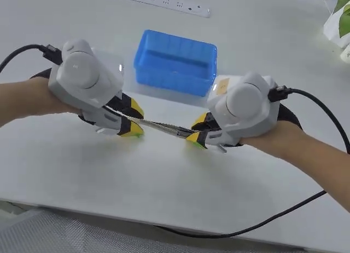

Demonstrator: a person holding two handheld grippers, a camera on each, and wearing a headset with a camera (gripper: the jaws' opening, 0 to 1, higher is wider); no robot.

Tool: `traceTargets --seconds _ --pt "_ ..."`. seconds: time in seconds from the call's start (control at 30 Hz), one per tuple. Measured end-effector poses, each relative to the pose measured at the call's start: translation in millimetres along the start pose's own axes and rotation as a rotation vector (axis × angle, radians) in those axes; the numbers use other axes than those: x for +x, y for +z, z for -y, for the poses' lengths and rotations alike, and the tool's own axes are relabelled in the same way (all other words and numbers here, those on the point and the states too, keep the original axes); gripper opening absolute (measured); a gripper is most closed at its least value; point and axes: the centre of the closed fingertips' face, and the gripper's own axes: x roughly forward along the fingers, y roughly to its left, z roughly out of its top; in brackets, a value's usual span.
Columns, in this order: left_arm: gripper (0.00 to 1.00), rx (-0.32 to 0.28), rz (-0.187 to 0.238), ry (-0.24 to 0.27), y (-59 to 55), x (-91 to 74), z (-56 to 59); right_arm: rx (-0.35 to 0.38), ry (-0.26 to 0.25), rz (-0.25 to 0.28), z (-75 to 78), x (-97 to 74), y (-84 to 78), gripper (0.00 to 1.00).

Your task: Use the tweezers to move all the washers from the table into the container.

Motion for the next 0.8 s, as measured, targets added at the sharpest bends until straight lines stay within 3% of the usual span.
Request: traceTargets --seconds 0.13,0.2,0.27,0.37,0.43,0.5,0.53,0.57,0.63,0.67,0.73,0.8 --pt "0.21 -0.024 0.006 0.079 2.5 -15.1 -9.4 0.037 -0.034 0.039 5.3 -9.9 4.5 0.21" --pt "0.21 -0.067 0.067 0.155 13.2 -27.5 -17.1 0.099 -0.066 0.107 8.6 -19.8 12.0 0.21" --pt "0.21 -0.130 0.119 0.230 21.8 -41.6 -23.1 0.135 -0.098 0.140 9.5 -29.8 12.4 0.21" --pt "0.22 -0.188 0.150 0.296 25.2 -59.1 -24.0 0.202 -0.151 0.204 8.0 -52.4 7.6 0.21" --pt "0.25 -0.234 0.187 0.325 29.0 -73.9 -18.7 0.268 -0.205 0.250 8.2 -70.3 3.2 0.21" --pt "0.25 -0.278 0.244 0.389 35.8 -93.4 -15.8 0.321 -0.258 0.283 10.6 -85.6 -3.4 0.21" --pt "0.25 -0.329 0.292 0.420 40.4 -102.3 -15.1 0.353 -0.294 0.304 11.8 -94.7 -5.0 0.21" --pt "0.25 -0.419 0.386 0.456 49.4 -115.5 -12.8 0.405 -0.329 0.345 11.8 -107.7 -6.9 0.21" --pt "0.25 -0.540 0.533 0.465 62.1 -133.1 -1.3 0.491 -0.393 0.427 11.2 -130.4 -7.8 0.21" --pt "0.25 -0.568 0.568 0.468 64.4 -138.6 4.4 0.516 -0.420 0.454 10.8 -139.4 -8.9 0.21" --pt "0.27 -0.604 0.612 0.480 67.1 -147.5 17.6 0.574 -0.472 0.526 7.8 -158.6 -9.4 0.23" --pt "0.31 -0.597 0.600 0.475 67.3 -149.9 33.3 0.608 -0.505 0.567 1.0 -173.1 -10.7 0.27"
